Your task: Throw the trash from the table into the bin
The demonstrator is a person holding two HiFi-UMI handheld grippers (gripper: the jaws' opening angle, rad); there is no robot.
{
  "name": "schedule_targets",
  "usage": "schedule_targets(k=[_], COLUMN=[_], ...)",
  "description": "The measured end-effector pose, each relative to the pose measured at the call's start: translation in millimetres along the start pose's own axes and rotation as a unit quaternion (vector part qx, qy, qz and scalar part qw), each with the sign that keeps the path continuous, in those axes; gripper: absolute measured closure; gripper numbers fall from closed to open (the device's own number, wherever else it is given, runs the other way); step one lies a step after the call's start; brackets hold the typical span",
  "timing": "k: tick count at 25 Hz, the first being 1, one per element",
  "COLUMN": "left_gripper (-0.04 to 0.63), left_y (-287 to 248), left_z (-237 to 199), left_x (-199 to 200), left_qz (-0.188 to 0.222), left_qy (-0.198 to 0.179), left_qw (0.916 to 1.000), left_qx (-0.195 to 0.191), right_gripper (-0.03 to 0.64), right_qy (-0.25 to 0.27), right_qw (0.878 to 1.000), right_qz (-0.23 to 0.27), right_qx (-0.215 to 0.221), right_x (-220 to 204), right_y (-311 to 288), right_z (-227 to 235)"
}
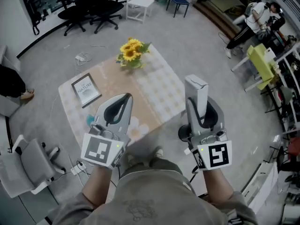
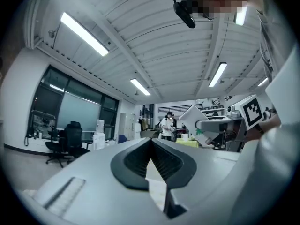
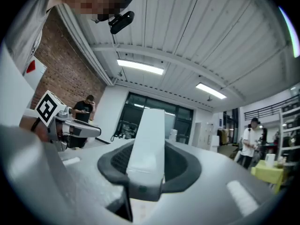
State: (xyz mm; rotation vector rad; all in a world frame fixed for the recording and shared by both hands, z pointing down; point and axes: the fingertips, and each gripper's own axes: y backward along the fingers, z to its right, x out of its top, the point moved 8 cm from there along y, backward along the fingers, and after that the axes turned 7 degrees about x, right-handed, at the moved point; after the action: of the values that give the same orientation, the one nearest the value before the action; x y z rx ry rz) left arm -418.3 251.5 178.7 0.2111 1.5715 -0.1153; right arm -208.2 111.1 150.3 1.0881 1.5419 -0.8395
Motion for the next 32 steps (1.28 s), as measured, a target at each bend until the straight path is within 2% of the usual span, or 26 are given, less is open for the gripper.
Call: schedule_targets(k=[4, 8, 11, 14, 19, 32], left_gripper=[0.588, 0.588, 0.588, 0.588, 0.588, 0.588], left_y=[-48.3, -91.8, -113.4, -128.9, -143.8, -178.4], left_z=[50.3, 112.6, 161.3, 205.6, 274.1, 386.0], left_x=[-12.3, -24.6, -29.0, -33.7, -38.1, -50.9], left_qz=[0.004, 0.0, 0.002, -0.002, -0.009, -0.026], left_qy=[0.016, 0.036, 0.041, 0.039, 0.028, 0.007], left_qw=[0.9964, 0.9846, 0.9754, 0.9687, 0.9637, 0.9677], left_qx=[-0.083, -0.171, -0.217, -0.245, -0.265, -0.251], right_gripper=[0.48, 0.48, 0.48, 0.48, 0.48, 0.48], right_qy=[0.01, 0.014, 0.013, 0.002, -0.009, -0.028], right_qw=[0.996, 0.983, 0.972, 0.965, 0.961, 0.966], right_qz=[-0.023, -0.039, -0.045, -0.047, -0.045, -0.034], right_qx=[-0.09, -0.181, -0.229, -0.259, -0.272, -0.254], right_x=[-12.4, -23.1, -32.2, -43.6, -60.1, -101.1], right_y=[52.2, 112.6, 155.6, 193.0, 244.4, 319.6], right_z=[43.7, 80.0, 104.2, 125.2, 161.6, 243.1])
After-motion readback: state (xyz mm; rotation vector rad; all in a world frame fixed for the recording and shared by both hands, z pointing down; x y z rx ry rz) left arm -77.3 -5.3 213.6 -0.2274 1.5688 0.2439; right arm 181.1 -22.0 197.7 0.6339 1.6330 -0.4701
